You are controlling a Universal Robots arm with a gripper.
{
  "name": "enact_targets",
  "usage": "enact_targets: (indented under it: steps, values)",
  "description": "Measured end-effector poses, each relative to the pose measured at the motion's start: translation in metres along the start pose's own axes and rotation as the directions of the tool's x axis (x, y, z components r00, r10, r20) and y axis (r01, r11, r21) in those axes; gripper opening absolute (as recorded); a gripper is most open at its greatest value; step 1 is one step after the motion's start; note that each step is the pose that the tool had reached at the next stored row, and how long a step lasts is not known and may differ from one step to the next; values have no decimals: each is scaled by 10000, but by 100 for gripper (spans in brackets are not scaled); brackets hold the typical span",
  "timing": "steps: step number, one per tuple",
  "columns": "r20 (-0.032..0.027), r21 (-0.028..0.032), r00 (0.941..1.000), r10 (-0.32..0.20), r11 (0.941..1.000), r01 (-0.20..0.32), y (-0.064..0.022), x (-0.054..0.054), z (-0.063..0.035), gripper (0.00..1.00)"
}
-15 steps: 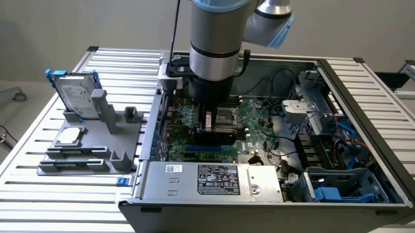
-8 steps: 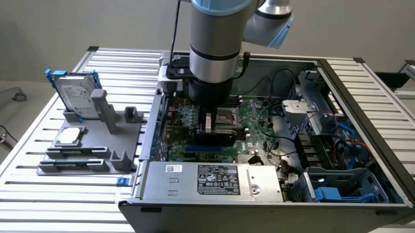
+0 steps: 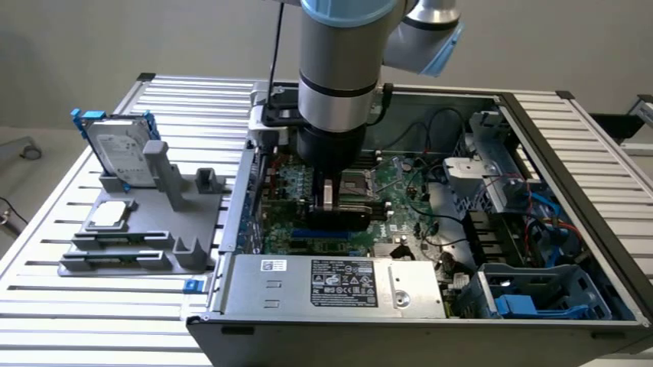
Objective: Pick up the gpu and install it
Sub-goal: 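Insert the gpu into the slot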
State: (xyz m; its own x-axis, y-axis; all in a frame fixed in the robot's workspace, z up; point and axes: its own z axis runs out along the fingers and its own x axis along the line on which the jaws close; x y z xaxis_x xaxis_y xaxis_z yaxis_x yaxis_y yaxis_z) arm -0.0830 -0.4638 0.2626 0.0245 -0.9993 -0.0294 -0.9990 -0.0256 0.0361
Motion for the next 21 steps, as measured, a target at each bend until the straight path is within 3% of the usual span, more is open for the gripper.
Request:
enact_targets:
  steps: [21]
  values:
    - [-6, -5, 10000, -27, 10000, 27, -1, 15, 35, 27]
